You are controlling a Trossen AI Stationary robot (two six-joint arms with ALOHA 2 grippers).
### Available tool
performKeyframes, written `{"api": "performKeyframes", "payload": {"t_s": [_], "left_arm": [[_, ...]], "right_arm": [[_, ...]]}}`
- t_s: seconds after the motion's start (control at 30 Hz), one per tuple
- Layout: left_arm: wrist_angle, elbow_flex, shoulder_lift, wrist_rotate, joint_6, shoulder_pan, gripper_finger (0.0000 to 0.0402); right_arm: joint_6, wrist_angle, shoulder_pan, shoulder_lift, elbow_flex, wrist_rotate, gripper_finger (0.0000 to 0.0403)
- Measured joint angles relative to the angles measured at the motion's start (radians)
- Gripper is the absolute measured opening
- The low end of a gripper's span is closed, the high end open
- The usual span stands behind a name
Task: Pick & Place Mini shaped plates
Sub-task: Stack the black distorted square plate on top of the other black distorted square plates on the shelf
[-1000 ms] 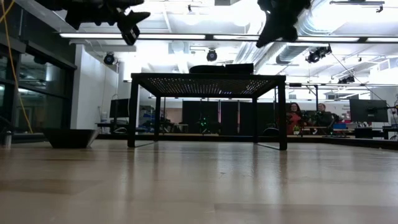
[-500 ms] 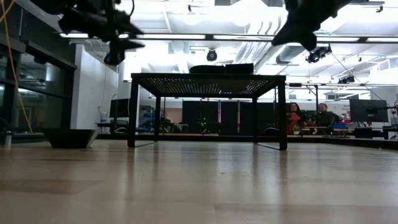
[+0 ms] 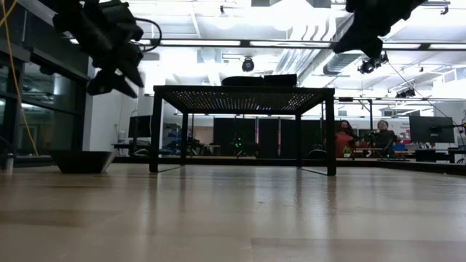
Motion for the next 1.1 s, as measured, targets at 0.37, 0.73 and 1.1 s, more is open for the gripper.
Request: {"api": "performKeyframes", "payload": {"t_s": [0.37,0.73,1.1], "left_arm": [[-0.149,0.0,0.073,-0.14,-0.079,-0.109,0.0142],[-0.222,0.0,0.236,-0.227,0.002,-0.183,0.0142],[-0.313,0.0,0.249,-0.296,0.189,-0.182,0.0142]], "right_arm": [[-0.124,-0.138,-0.117,-0.148,0.0,-0.083,0.0001],[-0.162,-0.198,-0.188,-0.183,0.0,-0.246,0.0019],[-0.121,-0.201,-0.188,-0.183,0.0,-0.269,0.0095]]}}
